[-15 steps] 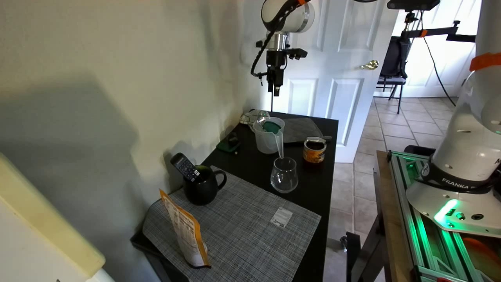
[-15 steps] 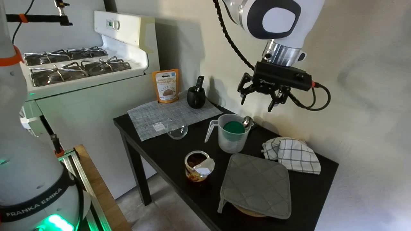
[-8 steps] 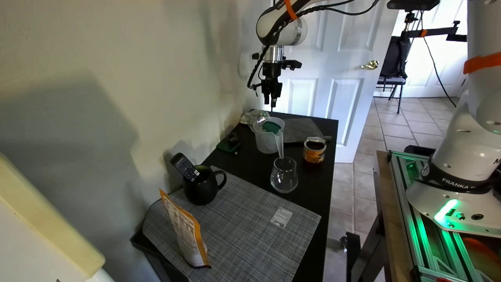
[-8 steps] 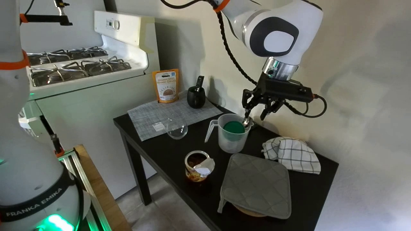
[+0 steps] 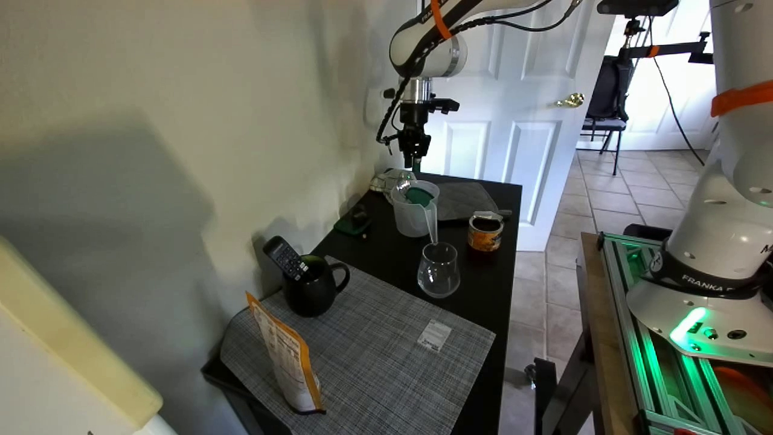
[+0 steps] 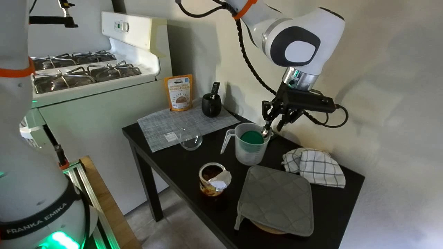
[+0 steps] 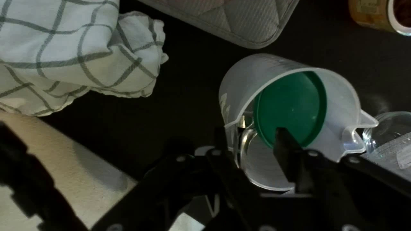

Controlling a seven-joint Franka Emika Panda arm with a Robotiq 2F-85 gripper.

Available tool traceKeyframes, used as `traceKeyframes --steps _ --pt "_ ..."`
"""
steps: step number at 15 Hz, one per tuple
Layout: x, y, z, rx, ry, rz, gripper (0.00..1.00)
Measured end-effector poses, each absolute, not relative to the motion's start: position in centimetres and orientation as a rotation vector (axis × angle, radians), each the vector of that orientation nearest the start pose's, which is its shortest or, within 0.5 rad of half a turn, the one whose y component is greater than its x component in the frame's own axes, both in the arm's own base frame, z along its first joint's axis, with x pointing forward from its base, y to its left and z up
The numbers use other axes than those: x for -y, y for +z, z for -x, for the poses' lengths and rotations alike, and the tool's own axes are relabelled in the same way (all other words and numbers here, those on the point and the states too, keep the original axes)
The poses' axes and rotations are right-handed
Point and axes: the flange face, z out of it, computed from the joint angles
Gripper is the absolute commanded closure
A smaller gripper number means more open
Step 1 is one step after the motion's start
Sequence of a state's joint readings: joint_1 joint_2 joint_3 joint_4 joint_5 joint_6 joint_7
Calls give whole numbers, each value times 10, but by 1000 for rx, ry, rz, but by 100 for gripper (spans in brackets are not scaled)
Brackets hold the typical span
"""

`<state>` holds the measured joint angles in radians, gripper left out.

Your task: Remove the fork from the clear jug and put it on the towel.

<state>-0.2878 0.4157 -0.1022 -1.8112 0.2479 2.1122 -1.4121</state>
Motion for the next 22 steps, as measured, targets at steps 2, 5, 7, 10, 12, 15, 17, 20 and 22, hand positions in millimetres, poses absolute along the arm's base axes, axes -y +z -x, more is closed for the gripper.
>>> traceKeyframes --steps 2,5,7,10,12,15,17,20,22 --pt "224 302 -595 1277 -86 2659 75" --pt "222 298 -597 1282 -82 2652 79" --pt "221 295 -599 1284 -79 2650 82" --pt "221 291 -602 1288 -75 2646 95" --pt "220 288 -603 1292 -70 2643 100" --pt "220 290 -604 1317 -53 2648 99" --pt "222 299 -606 1349 -47 2660 99" --pt "225 323 -607 1395 -42 2692 99" --pt "228 344 -606 1420 -54 2720 99"
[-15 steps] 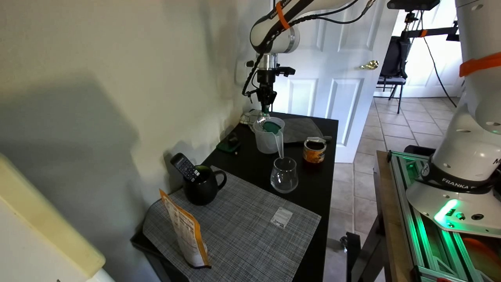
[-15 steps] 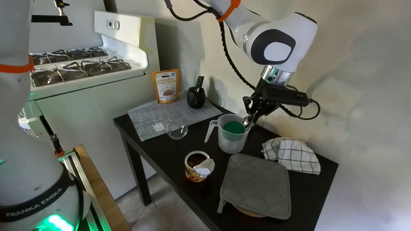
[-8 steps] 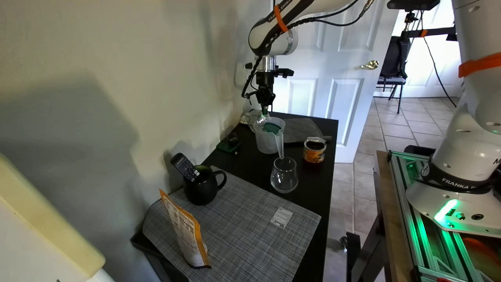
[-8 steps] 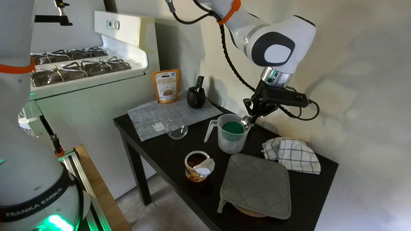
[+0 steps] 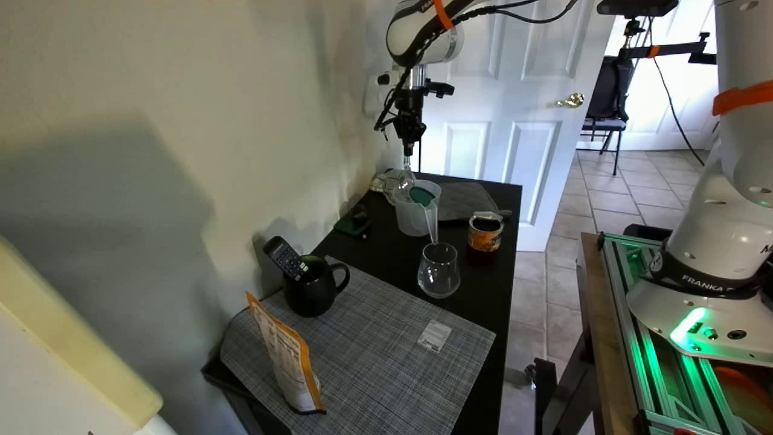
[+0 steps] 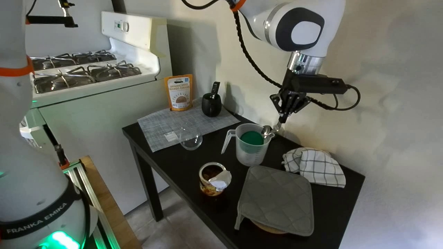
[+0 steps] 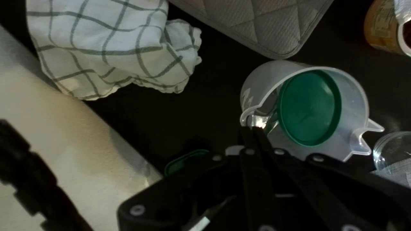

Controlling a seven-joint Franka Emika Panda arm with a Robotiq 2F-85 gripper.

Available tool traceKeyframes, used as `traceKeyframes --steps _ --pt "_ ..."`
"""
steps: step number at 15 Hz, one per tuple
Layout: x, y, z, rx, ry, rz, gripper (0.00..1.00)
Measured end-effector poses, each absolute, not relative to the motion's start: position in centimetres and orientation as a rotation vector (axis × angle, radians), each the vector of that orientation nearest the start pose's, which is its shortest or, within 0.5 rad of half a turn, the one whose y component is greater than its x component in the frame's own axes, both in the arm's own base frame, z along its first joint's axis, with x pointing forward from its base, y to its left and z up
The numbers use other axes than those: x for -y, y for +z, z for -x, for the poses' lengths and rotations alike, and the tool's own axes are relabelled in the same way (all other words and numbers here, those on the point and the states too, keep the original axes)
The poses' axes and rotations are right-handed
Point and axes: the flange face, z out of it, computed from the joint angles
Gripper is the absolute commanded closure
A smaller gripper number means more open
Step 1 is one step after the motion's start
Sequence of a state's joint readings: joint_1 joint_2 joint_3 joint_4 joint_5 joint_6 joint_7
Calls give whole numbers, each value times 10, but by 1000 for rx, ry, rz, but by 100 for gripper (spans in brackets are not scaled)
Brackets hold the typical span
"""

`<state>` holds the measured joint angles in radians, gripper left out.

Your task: Remove the fork from the clear jug and put it on the towel.

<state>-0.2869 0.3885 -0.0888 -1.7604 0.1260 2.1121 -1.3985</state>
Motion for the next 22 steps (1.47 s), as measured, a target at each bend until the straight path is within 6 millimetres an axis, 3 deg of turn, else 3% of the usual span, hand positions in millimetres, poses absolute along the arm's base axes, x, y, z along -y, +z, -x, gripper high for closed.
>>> traceKeyframes --steps 9,15,18,22 --pt "229 425 -593 1514 -91 2824 99" --pt "260 472 -565 1435 -136 2946 99" --pt "284 466 -544 1396 -1 2959 99" --pt "293 421 -525 1319 207 2852 99"
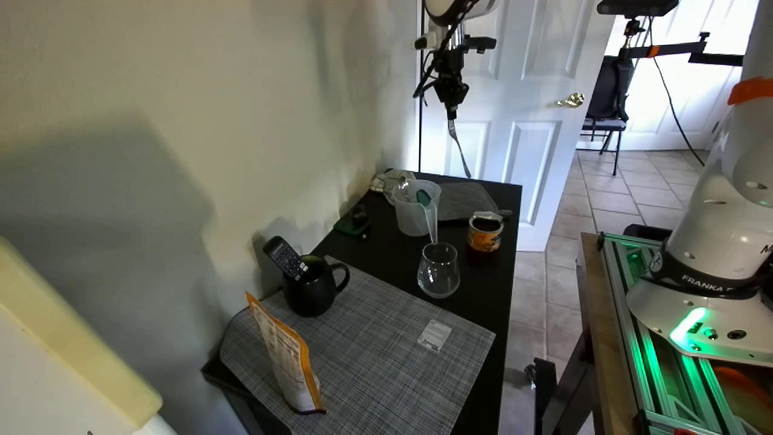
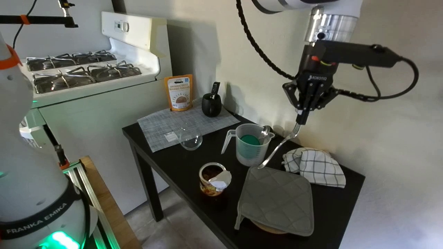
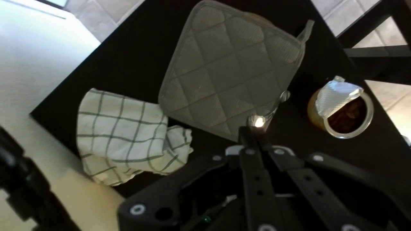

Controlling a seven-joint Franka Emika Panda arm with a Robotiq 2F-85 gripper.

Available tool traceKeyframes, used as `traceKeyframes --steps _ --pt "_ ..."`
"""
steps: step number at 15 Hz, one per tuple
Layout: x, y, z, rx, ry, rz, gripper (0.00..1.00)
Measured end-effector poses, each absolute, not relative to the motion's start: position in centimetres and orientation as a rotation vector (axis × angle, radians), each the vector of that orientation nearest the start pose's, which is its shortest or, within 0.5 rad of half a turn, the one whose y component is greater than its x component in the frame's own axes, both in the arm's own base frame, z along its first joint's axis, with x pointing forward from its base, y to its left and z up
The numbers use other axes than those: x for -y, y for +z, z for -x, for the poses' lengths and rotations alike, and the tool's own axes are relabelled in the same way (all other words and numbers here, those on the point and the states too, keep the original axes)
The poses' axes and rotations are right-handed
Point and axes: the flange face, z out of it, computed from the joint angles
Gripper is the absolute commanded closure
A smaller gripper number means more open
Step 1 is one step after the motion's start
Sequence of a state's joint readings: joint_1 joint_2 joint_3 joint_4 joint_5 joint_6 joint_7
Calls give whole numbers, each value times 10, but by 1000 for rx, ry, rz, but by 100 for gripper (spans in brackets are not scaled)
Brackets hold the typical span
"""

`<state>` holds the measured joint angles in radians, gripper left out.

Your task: Remove the fork from the clear jug and put it on the towel.

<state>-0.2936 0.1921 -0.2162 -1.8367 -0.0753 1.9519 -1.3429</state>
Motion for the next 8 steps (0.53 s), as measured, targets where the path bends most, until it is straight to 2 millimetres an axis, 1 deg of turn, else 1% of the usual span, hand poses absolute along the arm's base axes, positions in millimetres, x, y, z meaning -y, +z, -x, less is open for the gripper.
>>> traceKeyframes --steps 4,6,8 --pt "299 369 -522 1193 325 2807 99" --pt "306 348 -518 1133 371 2797 99" --pt "316 327 -510 1072 426 2770 99"
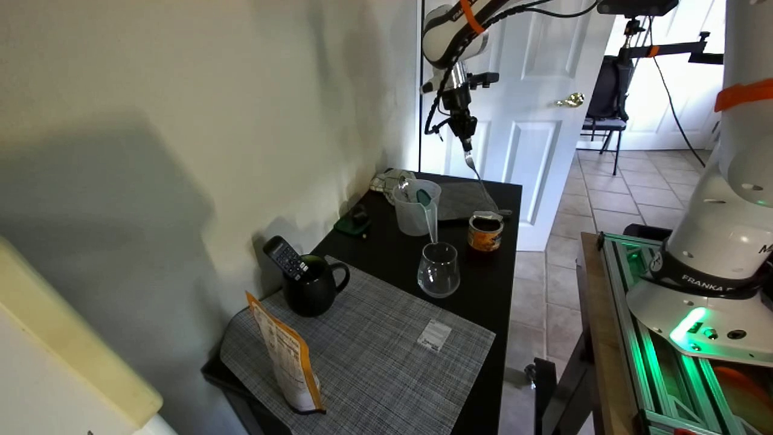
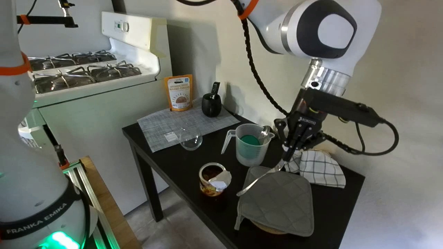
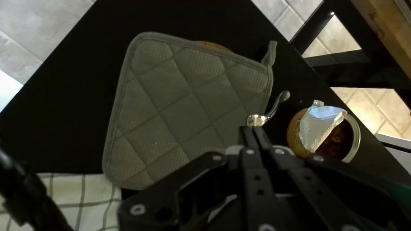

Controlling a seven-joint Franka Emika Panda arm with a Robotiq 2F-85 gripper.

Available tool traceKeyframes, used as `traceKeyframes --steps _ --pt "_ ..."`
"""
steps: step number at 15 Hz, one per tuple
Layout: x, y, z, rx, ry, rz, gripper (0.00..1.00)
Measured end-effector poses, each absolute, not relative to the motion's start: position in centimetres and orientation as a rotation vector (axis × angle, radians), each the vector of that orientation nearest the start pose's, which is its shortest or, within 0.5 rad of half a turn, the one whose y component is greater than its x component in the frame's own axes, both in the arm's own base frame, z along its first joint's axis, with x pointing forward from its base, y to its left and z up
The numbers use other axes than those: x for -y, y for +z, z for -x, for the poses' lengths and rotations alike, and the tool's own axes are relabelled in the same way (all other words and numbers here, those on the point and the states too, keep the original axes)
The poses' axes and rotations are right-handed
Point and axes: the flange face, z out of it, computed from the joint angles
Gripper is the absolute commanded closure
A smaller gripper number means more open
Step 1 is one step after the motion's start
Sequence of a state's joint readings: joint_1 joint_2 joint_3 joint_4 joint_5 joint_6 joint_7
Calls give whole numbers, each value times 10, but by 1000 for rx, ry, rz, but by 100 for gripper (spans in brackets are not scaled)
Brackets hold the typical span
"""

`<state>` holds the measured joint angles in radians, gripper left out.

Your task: Remove the fork from the clear jug and put it on the towel.

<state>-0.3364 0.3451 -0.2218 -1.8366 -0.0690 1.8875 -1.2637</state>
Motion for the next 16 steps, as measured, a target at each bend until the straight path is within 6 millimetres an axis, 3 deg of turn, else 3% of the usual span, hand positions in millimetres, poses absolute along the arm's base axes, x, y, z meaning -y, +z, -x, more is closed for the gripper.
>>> traceKeyframes --steps 1,2,6,7,8,11,15,16 --pt "322 318 -505 1034 451 2760 73" --pt "330 309 -499 992 475 2753 99" --pt "364 295 -483 783 488 2804 100" --pt "372 298 -482 722 465 2827 74" --pt "378 301 -482 661 435 2844 72" --pt "389 313 -488 506 348 2890 51" --pt "384 333 -503 473 322 2940 22" --pt "380 341 -507 497 331 2960 38"
